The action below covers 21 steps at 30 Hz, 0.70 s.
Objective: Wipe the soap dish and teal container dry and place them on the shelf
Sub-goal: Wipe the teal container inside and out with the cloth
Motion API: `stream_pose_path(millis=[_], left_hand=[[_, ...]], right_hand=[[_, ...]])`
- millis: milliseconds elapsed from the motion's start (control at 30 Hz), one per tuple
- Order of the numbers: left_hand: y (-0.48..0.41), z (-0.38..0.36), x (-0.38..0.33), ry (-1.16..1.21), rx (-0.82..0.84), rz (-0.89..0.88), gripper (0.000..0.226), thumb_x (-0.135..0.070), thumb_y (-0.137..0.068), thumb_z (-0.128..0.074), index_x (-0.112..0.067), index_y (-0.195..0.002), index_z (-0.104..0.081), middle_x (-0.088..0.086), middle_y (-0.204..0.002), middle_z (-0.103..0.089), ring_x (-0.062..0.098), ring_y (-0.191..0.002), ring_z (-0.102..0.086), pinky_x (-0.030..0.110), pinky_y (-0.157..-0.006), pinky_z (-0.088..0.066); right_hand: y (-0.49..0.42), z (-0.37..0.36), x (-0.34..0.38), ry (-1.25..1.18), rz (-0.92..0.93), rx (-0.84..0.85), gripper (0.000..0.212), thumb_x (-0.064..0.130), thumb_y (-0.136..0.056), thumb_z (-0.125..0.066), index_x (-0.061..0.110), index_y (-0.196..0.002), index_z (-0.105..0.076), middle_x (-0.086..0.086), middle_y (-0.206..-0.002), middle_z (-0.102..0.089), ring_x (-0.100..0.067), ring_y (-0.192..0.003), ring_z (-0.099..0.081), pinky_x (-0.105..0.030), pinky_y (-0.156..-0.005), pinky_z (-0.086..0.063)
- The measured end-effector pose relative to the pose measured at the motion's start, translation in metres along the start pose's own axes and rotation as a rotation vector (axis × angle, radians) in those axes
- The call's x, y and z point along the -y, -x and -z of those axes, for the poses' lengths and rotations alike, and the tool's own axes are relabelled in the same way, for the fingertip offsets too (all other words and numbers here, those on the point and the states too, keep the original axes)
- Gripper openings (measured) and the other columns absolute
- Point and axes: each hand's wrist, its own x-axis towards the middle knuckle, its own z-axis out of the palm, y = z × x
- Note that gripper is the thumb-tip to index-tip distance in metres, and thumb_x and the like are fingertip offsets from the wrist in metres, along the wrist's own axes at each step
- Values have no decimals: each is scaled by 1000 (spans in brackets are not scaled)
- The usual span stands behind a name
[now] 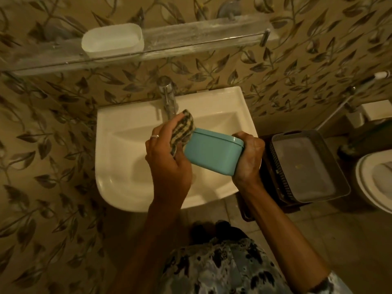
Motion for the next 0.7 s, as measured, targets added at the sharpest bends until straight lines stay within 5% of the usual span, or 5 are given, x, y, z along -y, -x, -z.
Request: stream_pose_path(millis=[233, 333, 467, 600, 700], left_hand=[[40, -29, -37, -218, 83, -282, 50, -13, -85, -42, -34, -129, -52, -3, -132, -54, 23, -117, -46, 43, -88, -42], [22, -19, -22, -199, 115, -239, 55, -9, -82, -41, -33, -131, -49, -1, -131, -54, 21, -117, -45, 44, -90, -42], [-3, -5, 2, -67, 87, -55, 62, 1, -77, -42, -28, -132, -47, 5, -131, -53, 24, -118, -46, 52, -98, -43], [12, -16, -11, -103, 11, -81, 62, 8, -79, -46, -26, -131, -52, 4, -133, -52, 25, -116, -46, 49, -94, -46], [38, -32, -32, -195, 57, -242, 50, -8, -86, -44, -30, -130, -53, 0, -132, -54, 24, -117, -46, 46, -89, -45]], right_hand=[[-5, 1, -2, 10, 152, 2, 53, 6, -96, -45, 24, -48, -53, 8, -46, -52, -4, -44, -51, -19, -44, -41], [-6, 4, 3, -46, 56, -24, 38, 24, -83, -53, 17, -46, -47, -4, -49, -45, -22, -51, -45, -30, -49, -36], [-3, 8, 4, -68, 3, 33, 33, 43, -64, -52, 18, -44, -47, 2, -45, -46, -20, -47, -48, -27, -50, -37], [-5, 4, 2, -71, 0, -4, 33, 36, -69, -53, 17, -43, -47, 3, -44, -45, -16, -44, -48, -23, -47, -37], [-5, 11, -11, 10, 52, 1, 37, 16, -92, -47, 7, -58, -56, -2, -51, -52, -9, -47, -51, -24, -47, -42]])
